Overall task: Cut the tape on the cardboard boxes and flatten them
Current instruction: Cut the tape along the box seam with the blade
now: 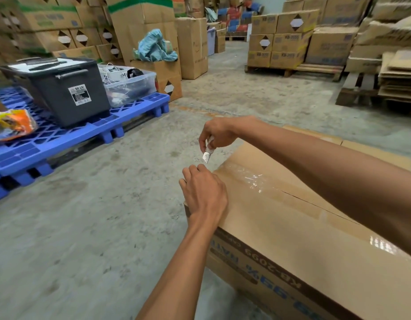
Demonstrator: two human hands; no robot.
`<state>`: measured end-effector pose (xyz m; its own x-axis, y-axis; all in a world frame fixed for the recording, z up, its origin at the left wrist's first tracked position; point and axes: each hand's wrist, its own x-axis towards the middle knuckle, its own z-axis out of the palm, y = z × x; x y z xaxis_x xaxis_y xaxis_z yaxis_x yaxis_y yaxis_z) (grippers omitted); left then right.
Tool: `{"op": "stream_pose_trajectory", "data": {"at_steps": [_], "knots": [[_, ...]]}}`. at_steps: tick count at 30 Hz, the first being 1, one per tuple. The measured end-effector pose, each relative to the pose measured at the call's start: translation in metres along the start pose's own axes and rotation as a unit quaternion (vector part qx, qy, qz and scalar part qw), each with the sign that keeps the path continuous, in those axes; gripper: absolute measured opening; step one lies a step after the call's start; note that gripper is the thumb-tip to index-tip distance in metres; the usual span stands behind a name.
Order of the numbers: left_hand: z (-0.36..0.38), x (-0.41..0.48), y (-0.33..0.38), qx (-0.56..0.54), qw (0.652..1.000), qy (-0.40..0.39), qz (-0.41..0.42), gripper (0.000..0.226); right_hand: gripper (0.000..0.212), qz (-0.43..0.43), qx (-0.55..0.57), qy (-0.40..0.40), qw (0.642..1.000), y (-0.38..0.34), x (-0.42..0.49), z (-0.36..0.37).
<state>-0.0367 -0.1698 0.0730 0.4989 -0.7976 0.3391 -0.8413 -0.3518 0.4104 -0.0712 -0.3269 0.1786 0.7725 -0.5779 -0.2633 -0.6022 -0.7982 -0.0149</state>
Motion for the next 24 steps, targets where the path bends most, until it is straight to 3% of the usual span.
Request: {"op": "stream_pose_trajectory", "data": {"at_steps": [8, 24], "knots": [[-0.002, 0.0, -0.001, 0.004, 1.0, -0.025, -0.005, 0.029, 0.02, 0.017, 0.038, -0.082, 0.996, 0.012, 0.003, 0.018], [-0.002, 0.001, 0.004, -0.001, 0.999, -0.031, -0.011, 0.028, 0.019, -0.008, 0.07, -0.118, 0.991, 0.022, 0.012, 0.02]]}}
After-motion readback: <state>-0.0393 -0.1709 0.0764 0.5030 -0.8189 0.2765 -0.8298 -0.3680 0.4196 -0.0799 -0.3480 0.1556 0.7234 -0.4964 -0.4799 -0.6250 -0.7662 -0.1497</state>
